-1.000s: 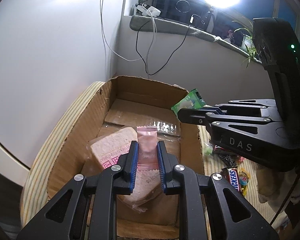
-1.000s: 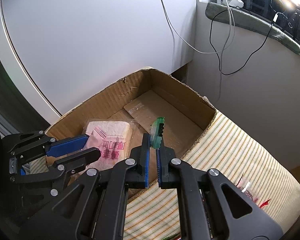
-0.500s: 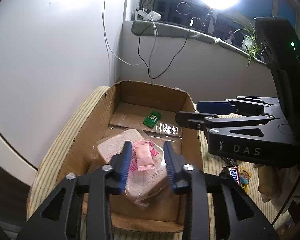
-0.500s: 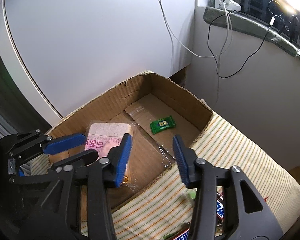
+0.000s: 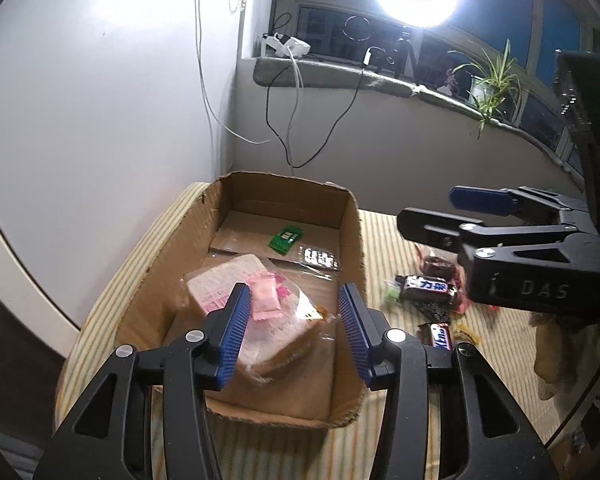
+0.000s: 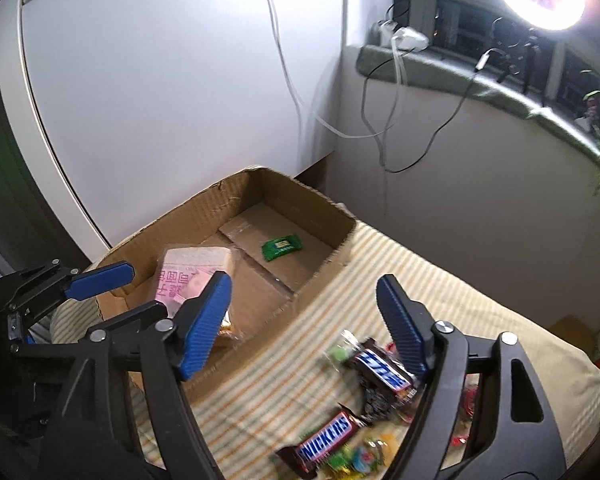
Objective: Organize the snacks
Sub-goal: 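Withdraw both grippers from the box back over the snack pile, then grasp the Snickers bar with the left gripper while the right gripper grasps the yellow round candy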
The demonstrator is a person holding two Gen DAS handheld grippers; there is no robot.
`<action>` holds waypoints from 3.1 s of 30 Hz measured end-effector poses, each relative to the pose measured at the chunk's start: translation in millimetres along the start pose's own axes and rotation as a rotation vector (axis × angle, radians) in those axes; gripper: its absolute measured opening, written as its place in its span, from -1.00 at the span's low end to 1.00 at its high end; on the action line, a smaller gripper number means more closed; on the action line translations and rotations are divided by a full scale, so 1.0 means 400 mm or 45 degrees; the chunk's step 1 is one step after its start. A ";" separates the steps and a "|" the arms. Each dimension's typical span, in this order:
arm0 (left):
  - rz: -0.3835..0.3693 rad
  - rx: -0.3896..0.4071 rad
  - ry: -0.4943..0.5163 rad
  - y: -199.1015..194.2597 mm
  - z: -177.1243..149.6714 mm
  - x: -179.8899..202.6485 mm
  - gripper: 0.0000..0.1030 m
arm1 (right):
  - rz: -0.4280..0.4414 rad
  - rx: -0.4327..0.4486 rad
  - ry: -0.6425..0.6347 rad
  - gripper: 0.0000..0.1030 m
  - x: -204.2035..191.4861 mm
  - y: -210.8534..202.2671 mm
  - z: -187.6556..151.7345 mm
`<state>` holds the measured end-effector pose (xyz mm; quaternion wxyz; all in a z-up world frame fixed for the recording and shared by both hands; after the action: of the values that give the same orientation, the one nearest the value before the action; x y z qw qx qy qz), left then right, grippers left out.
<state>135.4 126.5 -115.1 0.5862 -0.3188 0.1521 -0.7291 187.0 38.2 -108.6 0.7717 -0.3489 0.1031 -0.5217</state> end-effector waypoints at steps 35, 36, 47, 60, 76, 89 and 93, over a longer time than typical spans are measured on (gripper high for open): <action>-0.138 -0.078 0.077 0.034 -0.076 0.196 -0.12 | -0.239 -0.013 0.183 0.60 0.252 -0.122 -0.192; -0.150 -0.089 0.077 0.041 -0.084 0.201 -0.12 | -0.232 -0.027 0.187 0.60 0.266 -0.117 -0.207; -0.229 -0.220 0.086 0.131 -0.154 0.259 -0.12 | -0.164 -0.181 0.191 0.60 0.336 -0.046 -0.340; -0.276 -0.279 0.063 0.193 -0.166 0.285 -0.22 | -0.026 -0.223 0.150 0.59 0.275 -0.012 -0.366; -0.301 -0.360 -0.014 0.265 -0.176 0.270 -0.37 | 0.081 -0.334 0.046 0.07 0.185 0.079 -0.400; -0.283 -0.385 -0.006 0.304 -0.180 0.262 -0.45 | 0.053 -0.335 0.000 -0.12 0.177 0.131 -0.384; -0.281 -0.381 0.000 0.304 -0.180 0.262 -0.47 | 0.044 -0.326 -0.023 -0.24 0.175 0.135 -0.380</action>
<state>169.9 -16.4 -211.7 0.4485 -0.4172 0.2230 -0.7583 177.7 -77.1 -240.9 0.7305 -0.4474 0.1678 -0.4878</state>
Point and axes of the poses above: each gripper's, at about its wrist camera, not at the fingertips, and y roughly the way its jaws point, x to its right, z to its top, the point moved 9 cm from there along y, roughly the way its jaws point, and after that the axes turned 15 degrees about -z, right-handed, at the moved point
